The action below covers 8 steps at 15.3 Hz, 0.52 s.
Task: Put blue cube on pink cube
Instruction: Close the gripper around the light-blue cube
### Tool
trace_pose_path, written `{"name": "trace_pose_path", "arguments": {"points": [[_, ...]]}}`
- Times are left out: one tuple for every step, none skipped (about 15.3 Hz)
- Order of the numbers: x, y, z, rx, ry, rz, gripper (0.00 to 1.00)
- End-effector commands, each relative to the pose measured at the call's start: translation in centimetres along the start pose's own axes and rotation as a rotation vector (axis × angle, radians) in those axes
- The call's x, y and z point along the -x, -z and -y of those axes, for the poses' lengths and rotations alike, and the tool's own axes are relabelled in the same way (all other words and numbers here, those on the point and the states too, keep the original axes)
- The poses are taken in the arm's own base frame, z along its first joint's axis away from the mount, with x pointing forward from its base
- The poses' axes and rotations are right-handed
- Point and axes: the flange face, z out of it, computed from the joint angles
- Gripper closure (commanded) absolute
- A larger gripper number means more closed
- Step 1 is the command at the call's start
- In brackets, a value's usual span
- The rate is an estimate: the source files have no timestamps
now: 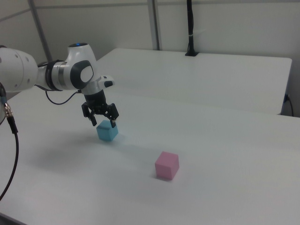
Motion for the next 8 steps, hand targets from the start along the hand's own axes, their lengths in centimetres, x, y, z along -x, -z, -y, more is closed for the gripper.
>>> {"name": "trace_pose_path", "arguments": {"points": [[-0.1,-1.4,0.2,0.028,-0.005,0.001,0.0],[-0.1,-1.4,0.2,0.03,-0.003,-0.001,0.0],[-0.1,-1.4,0.2,0.036,0.0,-0.001,0.05],[-0.1,-1.5,0.2,0.038,0.002,0.0,0.07],[-0.2,-2.2,0.4,0.038,0.004,0.009,0.13],[-0.2,-2.5,0.4,0.038,0.005,0.011,0.23],[-0.2,-2.6,0.4,0.038,0.005,0.012,0.32],[-0.2,-2.6,0.6,0.037,0.008,0.012,0.43]]}}
